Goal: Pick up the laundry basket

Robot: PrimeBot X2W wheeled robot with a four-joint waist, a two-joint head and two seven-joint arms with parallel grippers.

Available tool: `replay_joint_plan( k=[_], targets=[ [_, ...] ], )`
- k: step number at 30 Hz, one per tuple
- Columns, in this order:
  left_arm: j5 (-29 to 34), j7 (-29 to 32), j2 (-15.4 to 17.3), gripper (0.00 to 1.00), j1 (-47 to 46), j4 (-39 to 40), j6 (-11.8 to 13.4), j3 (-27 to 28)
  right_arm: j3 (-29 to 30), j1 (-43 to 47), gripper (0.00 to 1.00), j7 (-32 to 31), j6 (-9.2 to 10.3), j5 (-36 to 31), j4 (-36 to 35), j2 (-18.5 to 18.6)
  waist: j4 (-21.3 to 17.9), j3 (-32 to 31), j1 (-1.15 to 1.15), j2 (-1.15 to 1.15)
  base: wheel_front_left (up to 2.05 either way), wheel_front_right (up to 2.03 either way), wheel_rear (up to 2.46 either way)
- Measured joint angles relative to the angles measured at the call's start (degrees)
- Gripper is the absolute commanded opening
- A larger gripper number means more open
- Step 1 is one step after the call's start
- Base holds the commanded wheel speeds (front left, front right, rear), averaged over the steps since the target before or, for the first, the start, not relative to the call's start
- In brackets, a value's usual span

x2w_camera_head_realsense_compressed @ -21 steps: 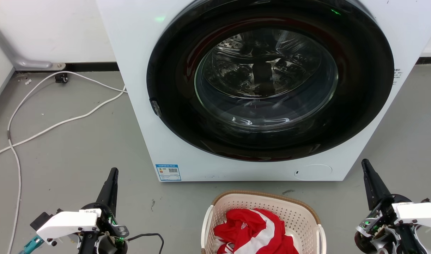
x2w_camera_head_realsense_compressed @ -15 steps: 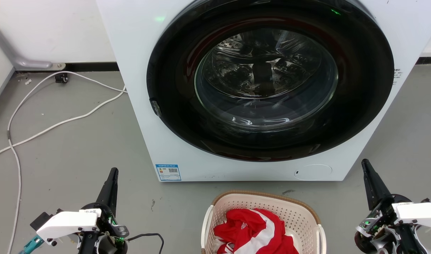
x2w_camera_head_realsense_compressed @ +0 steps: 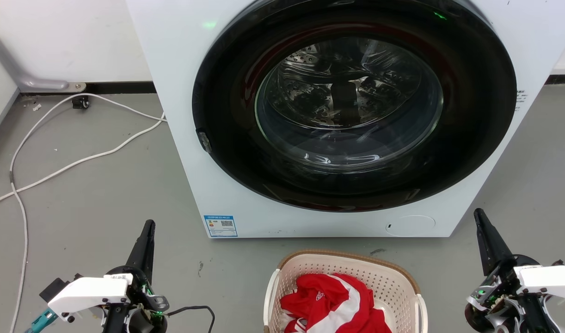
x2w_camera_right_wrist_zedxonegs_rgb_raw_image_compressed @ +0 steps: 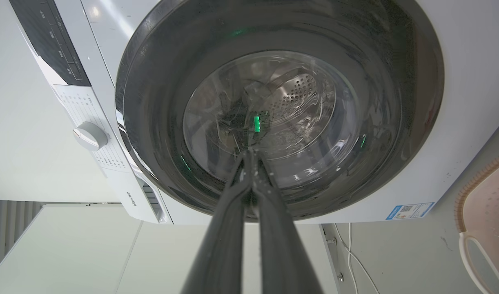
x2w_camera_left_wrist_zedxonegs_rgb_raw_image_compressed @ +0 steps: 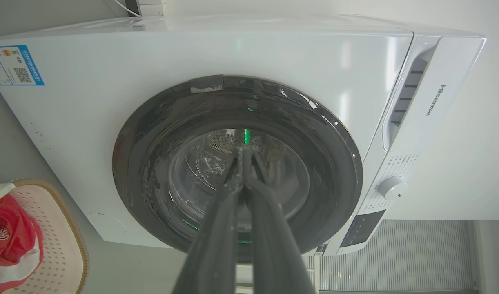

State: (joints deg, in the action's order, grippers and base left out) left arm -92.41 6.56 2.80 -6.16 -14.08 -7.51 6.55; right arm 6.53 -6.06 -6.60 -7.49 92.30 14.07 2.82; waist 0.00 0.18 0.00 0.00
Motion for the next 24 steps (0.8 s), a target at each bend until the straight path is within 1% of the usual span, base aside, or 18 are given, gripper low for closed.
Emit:
replay_joint_plan(
  k=[3,4,9,13,18,24],
  targets=[
    [0.0,0.0,0.0,0.0,0.0,0.0,0.0,0.01,-0.01,0.0,0.0,0.0,0.0,0.0,0.0,0.0,0.0,0.0,0.0,0.0,0.0,0.0,0.0],
    [-0.01,0.0,-0.02,1.0,0.07,-0.16,0.0,0.0,0.01,0.09,1.0,0.0,0.0,-0.01,0.15,-0.02,0.0,0.0,0.0,0.0,0.0,0.0,0.0],
    [0.12,-0.45,-0.29,1.0,1.96,-1.65,0.02,-0.25,-0.1,2.14,1.0,0.55,0.01,-0.2,1.75,-0.22,0.0,0.01,0.0,0.0,0.0,0.0,0.0],
    [2.26,-1.67,-0.29,1.0,2.01,-0.83,0.02,-0.25,-0.1,2.17,1.0,1.62,0.0,-2.1,1.25,-0.22,0.01,0.06,0.0,0.0,0.0,0.0,0.0],
    [7.49,-3.04,-0.27,1.0,2.02,0.67,0.03,-0.21,-0.15,2.25,1.0,3.05,0.0,-8.01,-0.59,-0.22,0.03,0.15,0.0,0.0,0.0,0.0,0.0],
    [14.8,-4.57,-0.27,1.0,2.09,2.74,1.05,-0.78,-0.87,2.62,1.0,4.58,0.0,-17.24,-3.27,-0.22,0.04,0.27,0.0,0.0,0.0,0.0,0.0]
  ],
)
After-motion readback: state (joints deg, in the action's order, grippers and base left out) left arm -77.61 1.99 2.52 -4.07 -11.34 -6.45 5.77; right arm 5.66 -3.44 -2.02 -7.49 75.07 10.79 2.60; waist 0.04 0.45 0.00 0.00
